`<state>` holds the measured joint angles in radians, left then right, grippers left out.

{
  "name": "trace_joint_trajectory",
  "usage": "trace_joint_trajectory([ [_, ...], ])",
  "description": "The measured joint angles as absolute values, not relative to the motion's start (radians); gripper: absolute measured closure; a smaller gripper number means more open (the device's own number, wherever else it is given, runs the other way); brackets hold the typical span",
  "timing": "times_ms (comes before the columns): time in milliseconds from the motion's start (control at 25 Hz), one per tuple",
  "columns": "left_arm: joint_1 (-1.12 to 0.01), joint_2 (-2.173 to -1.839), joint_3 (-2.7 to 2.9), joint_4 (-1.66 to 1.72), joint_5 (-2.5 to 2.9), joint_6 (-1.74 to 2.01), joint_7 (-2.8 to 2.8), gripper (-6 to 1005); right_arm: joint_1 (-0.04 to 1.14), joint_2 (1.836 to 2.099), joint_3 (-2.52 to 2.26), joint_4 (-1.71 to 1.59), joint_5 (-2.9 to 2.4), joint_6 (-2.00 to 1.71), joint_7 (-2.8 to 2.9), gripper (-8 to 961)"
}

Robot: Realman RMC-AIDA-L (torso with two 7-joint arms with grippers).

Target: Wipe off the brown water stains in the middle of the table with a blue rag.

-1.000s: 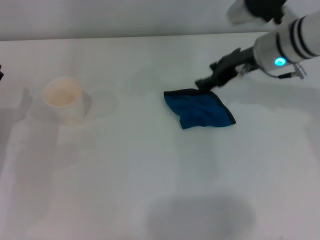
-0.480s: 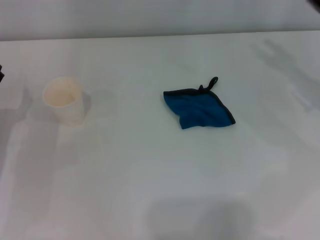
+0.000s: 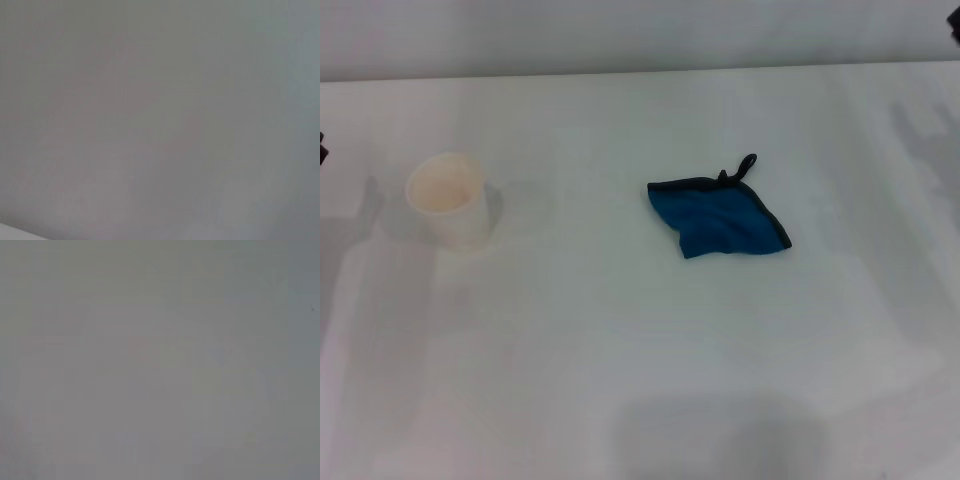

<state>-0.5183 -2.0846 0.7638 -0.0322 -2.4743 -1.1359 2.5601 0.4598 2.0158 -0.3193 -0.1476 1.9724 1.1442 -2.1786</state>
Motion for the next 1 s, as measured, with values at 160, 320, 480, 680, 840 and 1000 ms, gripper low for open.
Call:
trace_joint_trajectory([
  [160,-0.536,-2.085,0.764,-0.032,-2.475,-1.101,2.56,108,0.47,2.019,-0.313,-0.107,1.975,1.061,-2.385,77],
  [320,-0.549,-2.085,0.764,-0.032,-2.485,-1.092,2.56,107,0.49,2.021,-0.311,-0.086,1.977,0.941,-2.476,77],
  [480,-0.566,-2.084,0.764,-0.032,-2.521,-1.089,2.56,107,0.504,2.022,-0.309,-0.084,1.997,0.904,-2.487,77],
  [680,-0.576,-2.083,0.764,-0.023,-2.561,-1.07,2.56,108,0.523,2.019,-0.273,-0.09,2.016,0.879,-2.489,77],
  [840,-0.577,-2.083,0.764,-0.001,-2.597,-1.05,2.56,107,0.537,2.017,-0.237,-0.092,2.017,0.869,-2.49,77],
  [1000,-0.581,-2.082,0.764,0.016,-2.624,-1.049,2.56,107,0.542,2.015,-0.232,-0.1,2.017,0.869,-2.491,77],
])
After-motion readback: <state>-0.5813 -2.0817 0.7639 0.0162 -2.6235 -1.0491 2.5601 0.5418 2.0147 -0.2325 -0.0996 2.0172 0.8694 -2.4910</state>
